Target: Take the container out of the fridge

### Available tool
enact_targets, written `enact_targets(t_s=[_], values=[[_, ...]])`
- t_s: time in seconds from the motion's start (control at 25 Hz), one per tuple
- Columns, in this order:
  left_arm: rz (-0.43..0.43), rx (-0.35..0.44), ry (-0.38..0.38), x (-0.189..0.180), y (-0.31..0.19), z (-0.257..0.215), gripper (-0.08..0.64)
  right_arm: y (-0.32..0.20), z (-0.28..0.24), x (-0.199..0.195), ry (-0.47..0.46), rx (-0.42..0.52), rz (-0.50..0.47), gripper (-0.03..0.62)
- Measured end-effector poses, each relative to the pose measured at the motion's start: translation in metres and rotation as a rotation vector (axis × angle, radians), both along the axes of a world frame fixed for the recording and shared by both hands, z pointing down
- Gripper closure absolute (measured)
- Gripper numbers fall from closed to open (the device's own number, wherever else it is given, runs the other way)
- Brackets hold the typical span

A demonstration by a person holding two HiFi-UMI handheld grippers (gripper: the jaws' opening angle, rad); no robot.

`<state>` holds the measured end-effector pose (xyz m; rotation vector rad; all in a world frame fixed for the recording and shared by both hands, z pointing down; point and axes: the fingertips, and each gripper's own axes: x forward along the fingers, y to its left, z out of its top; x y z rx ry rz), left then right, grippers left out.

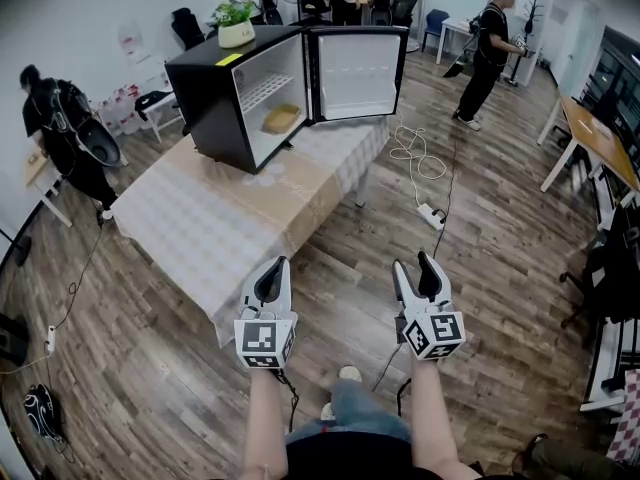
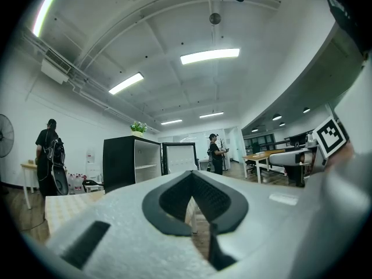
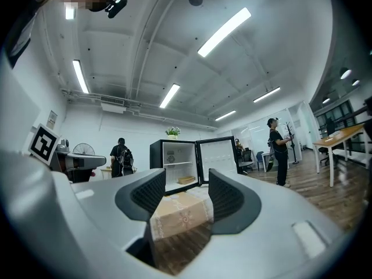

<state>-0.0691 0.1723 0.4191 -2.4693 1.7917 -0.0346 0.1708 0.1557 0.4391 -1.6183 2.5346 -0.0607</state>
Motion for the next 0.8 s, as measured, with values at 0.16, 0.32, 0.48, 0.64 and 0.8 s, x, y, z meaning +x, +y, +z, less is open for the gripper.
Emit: enact_targets(t_s=[0.16, 0.32, 0.48, 0.64, 0.8], values=[[0.000, 0.010, 0.002, -0.001, -0.020, -0.005, 0.555, -0.022, -0.004, -0.004, -0.003, 0.006, -0.003, 0.357], [-0.002, 0.026, -0.005, -0.001, -0.047, -0.009, 0.555, -0.053, -0.007, -0.005, -0.009, 0.020, -0.011, 0.354], [-0.019, 0.044, -0.013, -0.004, -0.079, -0.012, 0.555, -0.093, -0.008, -0.010, -0.015, 0.034, -0.035, 0.353], [-0.048, 0.047, -0.015, -0.011, -0.130, -0.007, 0.555, -0.155, -0.001, -0.020, -0.017, 0.035, -0.070, 0.353], [-0.095, 0.029, -0.010, -0.019, -0.202, 0.007, 0.555, -0.241, 0.009, -0.033, -0.017, 0.032, -0.114, 0.353]])
